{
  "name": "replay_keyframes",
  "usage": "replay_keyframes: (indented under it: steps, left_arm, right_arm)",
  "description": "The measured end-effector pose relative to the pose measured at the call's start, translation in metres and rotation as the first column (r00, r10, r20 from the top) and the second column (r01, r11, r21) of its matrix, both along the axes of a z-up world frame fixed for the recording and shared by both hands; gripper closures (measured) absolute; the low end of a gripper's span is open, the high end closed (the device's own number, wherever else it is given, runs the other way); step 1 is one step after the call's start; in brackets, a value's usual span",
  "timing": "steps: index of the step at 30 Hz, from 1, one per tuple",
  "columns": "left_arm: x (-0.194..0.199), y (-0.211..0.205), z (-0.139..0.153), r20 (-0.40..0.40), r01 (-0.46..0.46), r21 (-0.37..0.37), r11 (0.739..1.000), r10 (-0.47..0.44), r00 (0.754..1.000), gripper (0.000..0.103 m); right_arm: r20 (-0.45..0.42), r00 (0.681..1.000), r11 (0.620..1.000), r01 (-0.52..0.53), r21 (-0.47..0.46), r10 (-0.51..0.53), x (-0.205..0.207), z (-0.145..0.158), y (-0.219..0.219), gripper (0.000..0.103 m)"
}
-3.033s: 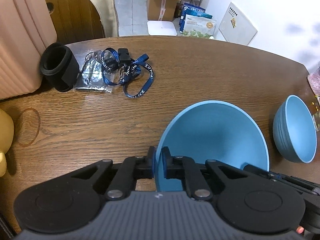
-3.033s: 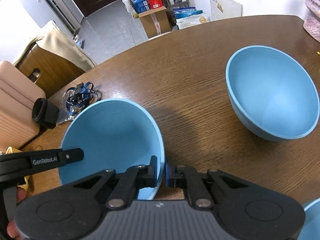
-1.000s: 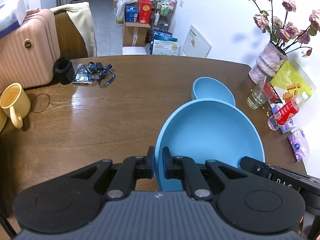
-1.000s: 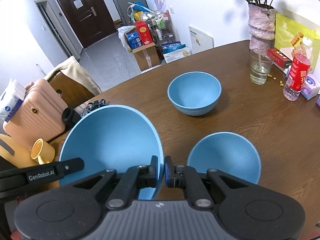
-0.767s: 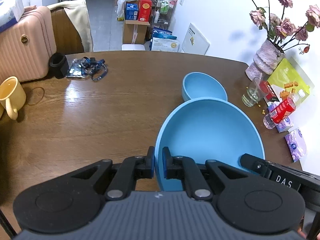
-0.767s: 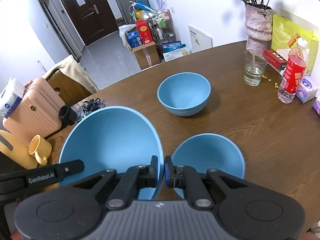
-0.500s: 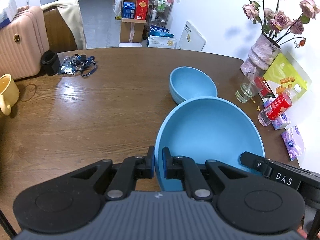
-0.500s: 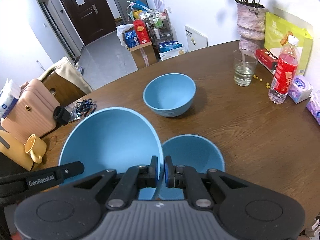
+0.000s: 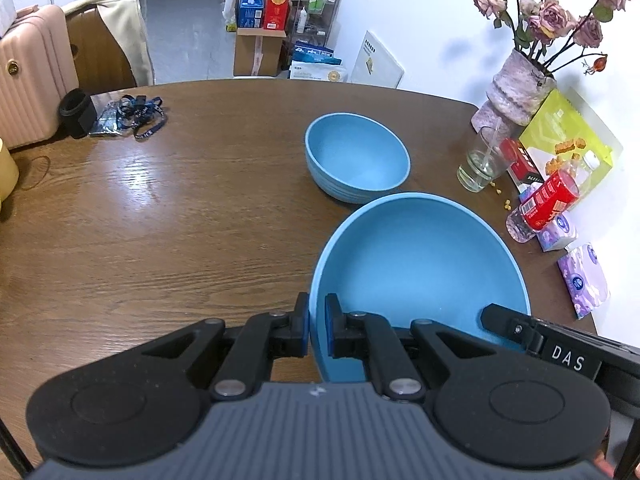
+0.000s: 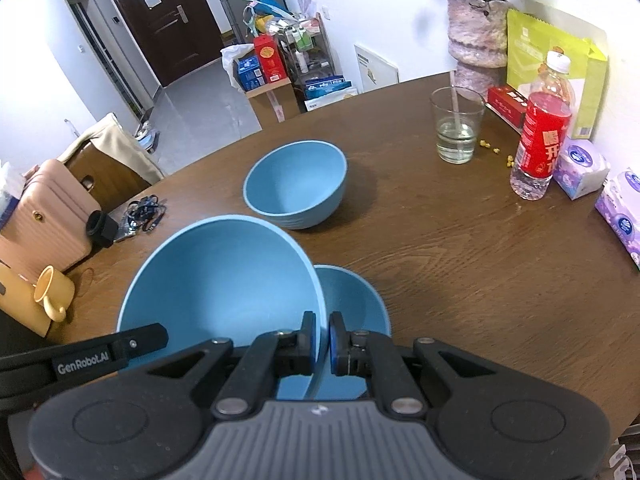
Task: Organize plates and bowls
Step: 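Lower the left gripper's bowl into the right gripper's bowl, nesting them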
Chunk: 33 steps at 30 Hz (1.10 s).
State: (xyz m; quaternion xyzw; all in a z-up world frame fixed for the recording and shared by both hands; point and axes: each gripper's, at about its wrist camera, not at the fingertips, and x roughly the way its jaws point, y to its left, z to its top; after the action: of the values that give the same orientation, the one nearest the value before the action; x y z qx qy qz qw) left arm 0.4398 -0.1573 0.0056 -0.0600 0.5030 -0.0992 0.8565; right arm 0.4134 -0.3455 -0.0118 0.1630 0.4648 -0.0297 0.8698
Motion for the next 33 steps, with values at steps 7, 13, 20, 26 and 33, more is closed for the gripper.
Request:
replay_keyframes:
  steps: [7, 13, 20, 26, 33]
  left_arm:
    - [0.006, -0.015, -0.015, -0.022, -0.008, 0.003, 1.000, 0.008, 1.000, 0.095]
    - [0.012, -0.020, -0.027, -0.034, -0.020, 0.006, 1.000, 0.020, 0.999, 0.095]
    - [0.021, -0.025, -0.040, -0.039, -0.021, 0.022, 1.000, 0.021, 0.999, 0.095]
    - [0.027, -0.028, -0.052, -0.031, -0.022, 0.035, 0.999, 0.023, 0.999, 0.095]
    - [0.029, -0.034, -0.066, -0.030, -0.012, 0.063, 0.998, 0.014, 0.999, 0.095]
  right_arm:
    - [-0.022, 1.000, 1.000, 0.001, 0.000, -0.001, 0.005, -0.016, -0.014, 0.097]
    - [-0.037, 0.999, 1.000, -0.001, 0.002, 0.002, 0.013, -0.029, -0.021, 0.097]
    - [-0.054, 0.998, 1.000, -0.011, -0.009, 0.011, 0.025, -0.043, -0.023, 0.097]
    - [-0.061, 0.998, 0.999, -0.031, -0.029, 0.029, 0.034, -0.054, -0.022, 0.097]
    - [-0.064, 0.997, 0.996, -0.056, -0.066, 0.051, 0.037, -0.064, -0.019, 0.097]
